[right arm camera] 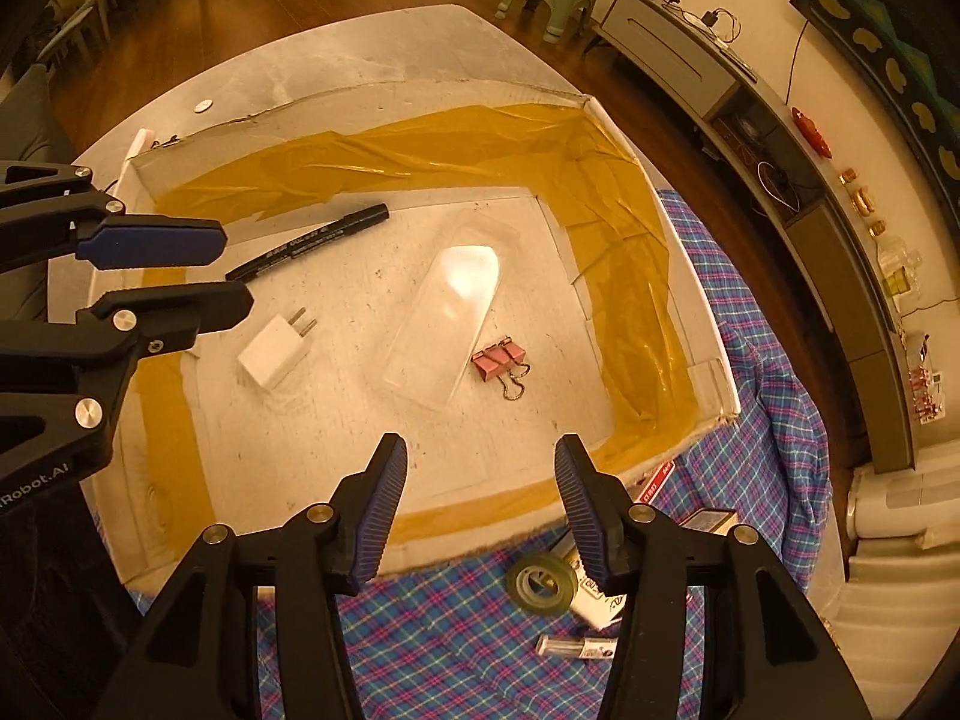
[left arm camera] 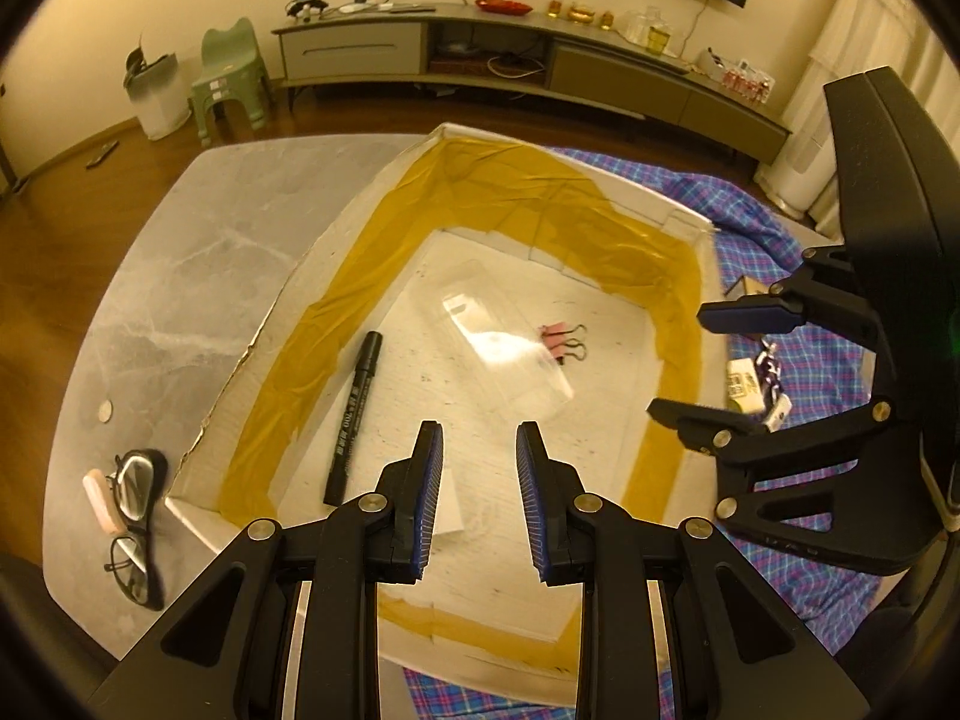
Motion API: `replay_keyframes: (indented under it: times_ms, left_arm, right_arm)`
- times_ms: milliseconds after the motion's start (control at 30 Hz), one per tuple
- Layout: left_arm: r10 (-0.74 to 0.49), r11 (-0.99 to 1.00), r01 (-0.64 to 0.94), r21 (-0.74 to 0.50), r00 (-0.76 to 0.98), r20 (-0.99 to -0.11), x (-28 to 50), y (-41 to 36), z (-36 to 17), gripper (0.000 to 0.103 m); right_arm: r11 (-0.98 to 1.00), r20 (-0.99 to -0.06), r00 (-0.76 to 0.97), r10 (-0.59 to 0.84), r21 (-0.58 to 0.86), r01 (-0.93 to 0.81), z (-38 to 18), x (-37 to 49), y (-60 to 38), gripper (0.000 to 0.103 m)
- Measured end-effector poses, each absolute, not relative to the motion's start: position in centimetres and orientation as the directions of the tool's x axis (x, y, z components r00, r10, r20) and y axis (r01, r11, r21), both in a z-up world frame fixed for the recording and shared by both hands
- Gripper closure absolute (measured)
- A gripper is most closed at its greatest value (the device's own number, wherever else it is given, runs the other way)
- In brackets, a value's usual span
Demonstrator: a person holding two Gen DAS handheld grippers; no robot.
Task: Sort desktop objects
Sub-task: 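Open both grippers to drop the marker and binder clip into the box, then move both grippers back over the cloth toward the tape roll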
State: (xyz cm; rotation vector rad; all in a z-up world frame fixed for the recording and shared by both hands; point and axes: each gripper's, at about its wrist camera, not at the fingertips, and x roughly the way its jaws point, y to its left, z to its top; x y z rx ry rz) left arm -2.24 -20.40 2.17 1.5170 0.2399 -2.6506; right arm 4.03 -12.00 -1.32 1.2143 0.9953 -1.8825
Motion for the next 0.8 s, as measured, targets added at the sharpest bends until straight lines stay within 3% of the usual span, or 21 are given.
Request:
replay_keyframes:
  times_ms: [233,500,800]
  left_arm:
    - [0.007,-0.991,0.110,-0.078,-0.531,-0.847,-1.0,-18.5,3.5,0.069]
    - [0.002,-0.995,0.081,-0.055,-0.542,-0.840,0.1,-16.6,3.8,0.069]
    - [0.075,-0.994,0.021,-0.108,-0.589,-0.804,0.7,-13.7,4.7,0.066]
  right_arm:
    - [-0.502,-0.927,-0.333,-0.171,-0.208,0.840,-1.2,4.5,-10.3,0.049]
    - [-0.573,-0.894,-0.333,-0.299,-0.111,0.812,0.0,4.8,-7.4,0.049]
    - [-0.657,-0.800,-0.362,-0.478,0.053,0.752,1.7,5.2,-1.9,0.049]
